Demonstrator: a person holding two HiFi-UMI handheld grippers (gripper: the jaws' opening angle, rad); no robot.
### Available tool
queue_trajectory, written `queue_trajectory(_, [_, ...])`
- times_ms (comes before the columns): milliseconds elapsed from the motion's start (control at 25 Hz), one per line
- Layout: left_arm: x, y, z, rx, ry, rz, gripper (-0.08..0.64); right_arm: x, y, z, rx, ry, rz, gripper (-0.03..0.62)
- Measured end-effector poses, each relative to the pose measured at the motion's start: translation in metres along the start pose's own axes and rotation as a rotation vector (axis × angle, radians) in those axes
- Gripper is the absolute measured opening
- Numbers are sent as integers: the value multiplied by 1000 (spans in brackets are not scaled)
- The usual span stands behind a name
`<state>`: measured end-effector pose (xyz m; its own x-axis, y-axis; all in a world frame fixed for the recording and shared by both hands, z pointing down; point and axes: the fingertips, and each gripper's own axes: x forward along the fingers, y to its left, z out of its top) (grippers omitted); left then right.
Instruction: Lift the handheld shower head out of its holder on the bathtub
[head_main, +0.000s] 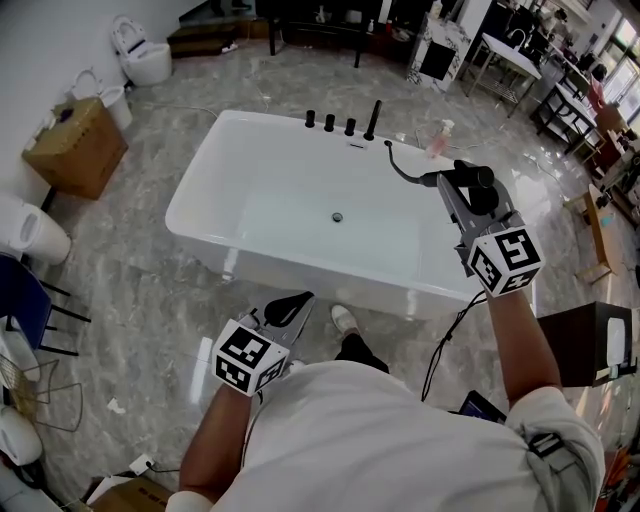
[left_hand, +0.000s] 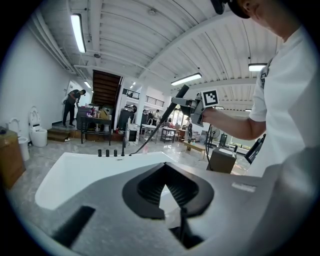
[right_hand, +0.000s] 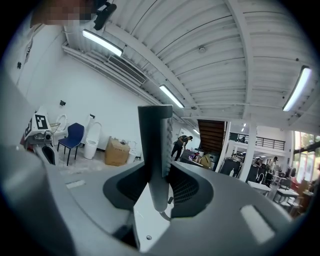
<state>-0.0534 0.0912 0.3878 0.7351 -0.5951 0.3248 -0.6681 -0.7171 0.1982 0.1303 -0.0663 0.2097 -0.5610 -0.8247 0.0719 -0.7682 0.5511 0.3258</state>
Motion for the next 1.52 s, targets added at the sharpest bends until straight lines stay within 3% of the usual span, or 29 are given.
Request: queue_trajectory(1520, [-19,12,-14,-43,12,23,6,5,18,-27,45,38,-2,146])
